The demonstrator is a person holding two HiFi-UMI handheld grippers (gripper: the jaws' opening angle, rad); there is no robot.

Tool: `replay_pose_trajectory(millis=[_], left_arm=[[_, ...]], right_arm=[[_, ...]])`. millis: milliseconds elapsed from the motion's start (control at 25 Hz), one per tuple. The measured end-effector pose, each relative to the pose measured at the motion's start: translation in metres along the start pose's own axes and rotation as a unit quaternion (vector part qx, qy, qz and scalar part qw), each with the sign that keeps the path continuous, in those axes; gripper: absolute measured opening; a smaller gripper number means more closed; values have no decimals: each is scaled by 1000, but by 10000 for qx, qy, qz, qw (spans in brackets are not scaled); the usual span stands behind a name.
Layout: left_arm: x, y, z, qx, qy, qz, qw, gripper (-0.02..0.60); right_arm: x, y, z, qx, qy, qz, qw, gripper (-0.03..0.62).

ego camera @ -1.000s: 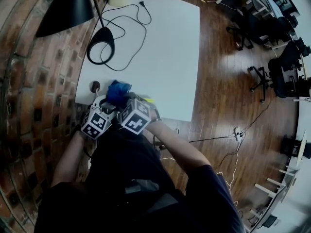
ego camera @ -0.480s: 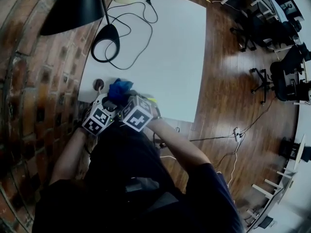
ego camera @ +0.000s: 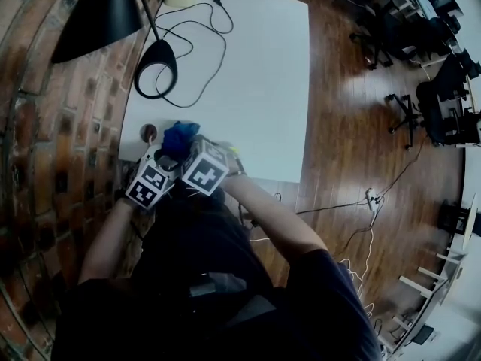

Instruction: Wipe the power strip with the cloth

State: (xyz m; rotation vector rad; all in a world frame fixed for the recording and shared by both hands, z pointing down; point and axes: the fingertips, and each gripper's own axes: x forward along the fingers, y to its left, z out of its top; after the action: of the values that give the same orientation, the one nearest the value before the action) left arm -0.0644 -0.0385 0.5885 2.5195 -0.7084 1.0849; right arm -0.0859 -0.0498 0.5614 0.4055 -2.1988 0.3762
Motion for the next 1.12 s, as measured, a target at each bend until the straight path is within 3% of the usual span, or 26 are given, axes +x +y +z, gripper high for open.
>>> replay_pose_trajectory(millis=[360, 600, 760, 1120], left_arm=[[2, -1, -8, 156, 184, 118, 9996, 224], [4, -2, -9, 192, 241, 119, 9995, 224], [6, -5, -7, 188, 335, 66, 9992, 223], [11, -4, -10, 268, 565, 54, 9980, 222]], right_arm=[[-1, 6, -1, -79, -281, -265, 9992, 78], [-3, 6, -3, 112, -395, -271, 9988, 78], [-10, -1, -8, 510, -475, -213, 9973, 78], [-20, -10, -20, 470, -728, -518, 9949, 80]])
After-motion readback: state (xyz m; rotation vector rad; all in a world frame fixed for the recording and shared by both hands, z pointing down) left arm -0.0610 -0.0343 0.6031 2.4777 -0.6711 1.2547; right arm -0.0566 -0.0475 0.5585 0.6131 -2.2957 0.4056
